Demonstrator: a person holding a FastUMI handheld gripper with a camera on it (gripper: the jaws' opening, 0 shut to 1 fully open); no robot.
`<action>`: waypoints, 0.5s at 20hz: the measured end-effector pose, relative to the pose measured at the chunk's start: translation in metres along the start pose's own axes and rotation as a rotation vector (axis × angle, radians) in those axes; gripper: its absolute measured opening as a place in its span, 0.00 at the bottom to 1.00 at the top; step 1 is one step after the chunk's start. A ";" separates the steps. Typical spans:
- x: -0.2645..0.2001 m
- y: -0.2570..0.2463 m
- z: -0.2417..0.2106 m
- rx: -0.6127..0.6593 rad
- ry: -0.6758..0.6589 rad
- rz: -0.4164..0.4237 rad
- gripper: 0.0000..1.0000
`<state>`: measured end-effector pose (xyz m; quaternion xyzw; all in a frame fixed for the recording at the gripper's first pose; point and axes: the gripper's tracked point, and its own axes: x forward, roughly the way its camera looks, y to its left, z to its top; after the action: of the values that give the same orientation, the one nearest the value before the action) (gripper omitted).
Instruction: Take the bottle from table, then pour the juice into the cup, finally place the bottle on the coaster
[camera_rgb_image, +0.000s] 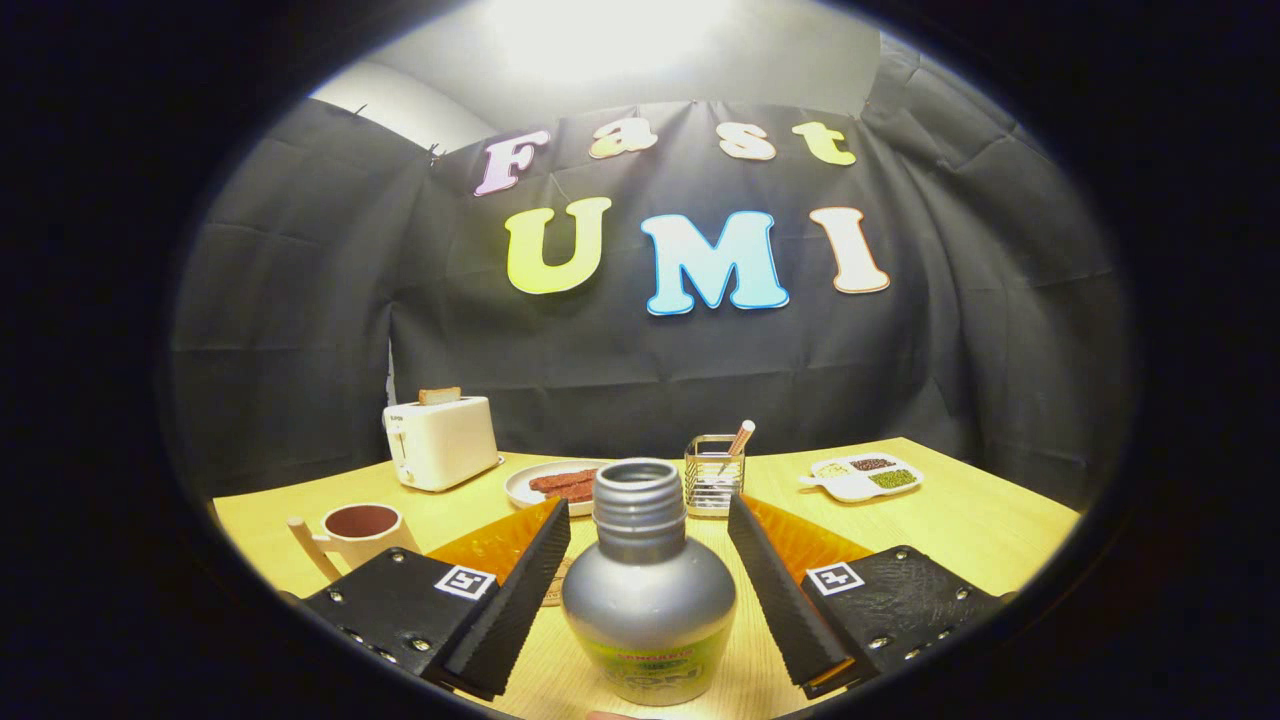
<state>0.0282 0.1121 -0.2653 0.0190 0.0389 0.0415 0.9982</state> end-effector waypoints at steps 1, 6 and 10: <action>0.003 0.001 -0.006 -0.006 0.006 -0.002 0.98; 0.010 -0.007 -0.025 0.008 0.005 -0.054 0.98; 0.012 -0.003 -0.031 -0.002 0.041 -0.064 0.85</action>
<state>0.0383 0.1111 -0.2972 0.0160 0.0599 0.0101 0.9980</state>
